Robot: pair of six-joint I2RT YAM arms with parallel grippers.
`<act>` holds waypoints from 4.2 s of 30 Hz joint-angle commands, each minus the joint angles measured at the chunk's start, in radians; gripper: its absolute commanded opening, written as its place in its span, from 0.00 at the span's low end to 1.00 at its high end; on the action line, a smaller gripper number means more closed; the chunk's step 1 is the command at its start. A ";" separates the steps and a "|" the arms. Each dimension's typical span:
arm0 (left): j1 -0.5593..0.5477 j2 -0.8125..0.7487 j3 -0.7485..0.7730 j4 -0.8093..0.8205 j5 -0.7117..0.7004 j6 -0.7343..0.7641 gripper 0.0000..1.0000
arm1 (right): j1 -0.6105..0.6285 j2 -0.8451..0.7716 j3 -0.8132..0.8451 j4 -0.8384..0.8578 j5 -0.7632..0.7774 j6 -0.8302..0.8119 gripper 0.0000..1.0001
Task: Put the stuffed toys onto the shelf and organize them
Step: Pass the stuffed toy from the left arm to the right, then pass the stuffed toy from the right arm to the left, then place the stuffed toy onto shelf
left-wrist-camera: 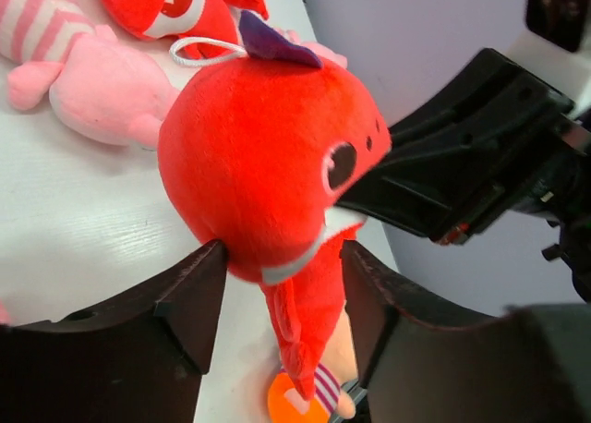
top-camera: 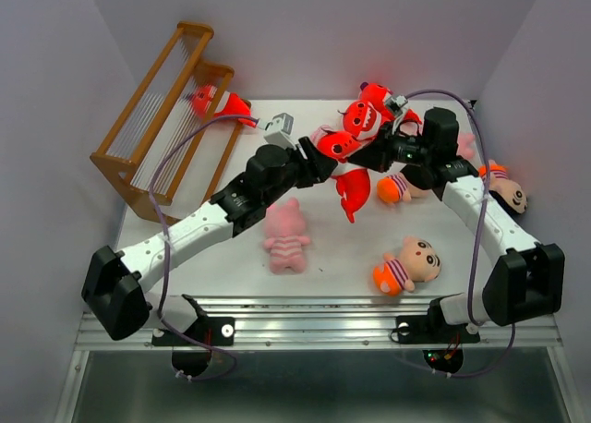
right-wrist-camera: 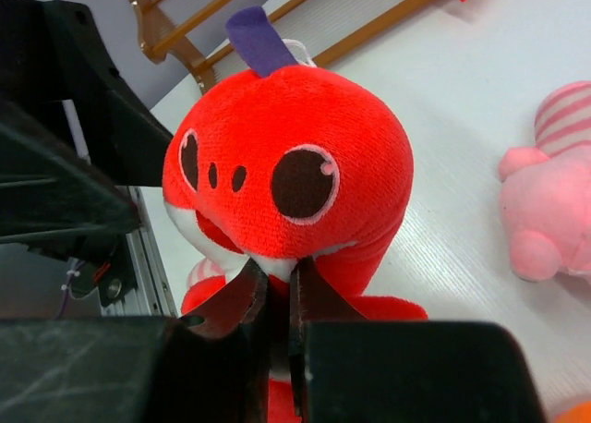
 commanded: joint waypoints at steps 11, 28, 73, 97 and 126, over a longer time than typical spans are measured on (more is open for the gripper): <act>-0.192 -0.149 -0.161 0.075 -0.037 -0.016 0.74 | -0.011 -0.041 -0.058 0.177 0.099 0.106 0.01; -0.249 -0.003 -0.101 0.027 -0.218 -0.057 0.72 | -0.039 -0.050 -0.104 0.271 -0.019 0.230 0.01; 0.064 0.180 0.009 -0.096 -0.628 -0.110 0.00 | -0.319 -0.110 -0.270 0.381 0.014 0.272 1.00; 0.308 0.471 0.285 -0.138 -0.490 -0.037 0.00 | -0.391 -0.096 -0.263 0.384 -0.067 0.318 1.00; 0.471 0.589 0.394 -0.135 -0.493 0.068 0.00 | -0.447 -0.071 -0.268 0.418 -0.127 0.356 1.00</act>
